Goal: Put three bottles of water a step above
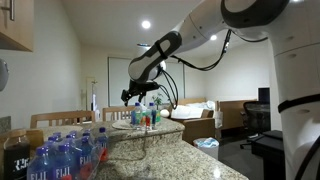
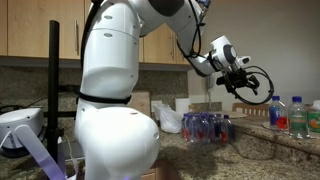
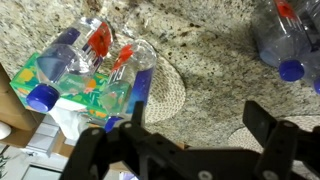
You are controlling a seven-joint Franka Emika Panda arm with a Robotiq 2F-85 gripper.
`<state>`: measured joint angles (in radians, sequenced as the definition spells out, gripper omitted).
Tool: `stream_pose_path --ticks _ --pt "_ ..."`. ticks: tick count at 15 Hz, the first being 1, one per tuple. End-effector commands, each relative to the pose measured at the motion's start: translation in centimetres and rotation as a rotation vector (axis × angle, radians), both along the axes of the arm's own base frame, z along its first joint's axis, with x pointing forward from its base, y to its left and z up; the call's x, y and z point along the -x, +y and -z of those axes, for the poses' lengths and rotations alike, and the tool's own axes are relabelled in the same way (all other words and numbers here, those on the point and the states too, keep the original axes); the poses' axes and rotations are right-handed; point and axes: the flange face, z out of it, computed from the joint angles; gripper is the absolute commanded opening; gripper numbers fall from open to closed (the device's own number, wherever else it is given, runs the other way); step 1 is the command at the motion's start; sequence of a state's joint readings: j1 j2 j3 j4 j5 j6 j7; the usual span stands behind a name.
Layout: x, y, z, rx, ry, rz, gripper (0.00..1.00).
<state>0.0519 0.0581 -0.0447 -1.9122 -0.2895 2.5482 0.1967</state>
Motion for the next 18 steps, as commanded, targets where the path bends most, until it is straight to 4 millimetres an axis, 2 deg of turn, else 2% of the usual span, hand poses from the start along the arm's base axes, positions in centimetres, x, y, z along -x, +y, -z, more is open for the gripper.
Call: stream_pose_path --ticks 1,5,8,10,15,17,18 --pt "-0.5 -1.1 1.7 -0.016 0.012 0.009 1.0" --pt "-3.1 0.5 2.7 0.034 0.029 -0.05 1.0" --pt "-5.4 3.2 2.8 0.047 0.013 -0.1 1.0" --pt "-6.9 5.9 2.7 0.054 0.019 -0.14 1.0" --pt "-9.2 15.7 3.3 0.082 0.159 -0.256 1.0" --pt "-9.8 18.0 2.9 0.08 0.214 -0.241 1.0" --pt "-10.3 18.0 2.9 0.084 0.241 -0.2 1.0"
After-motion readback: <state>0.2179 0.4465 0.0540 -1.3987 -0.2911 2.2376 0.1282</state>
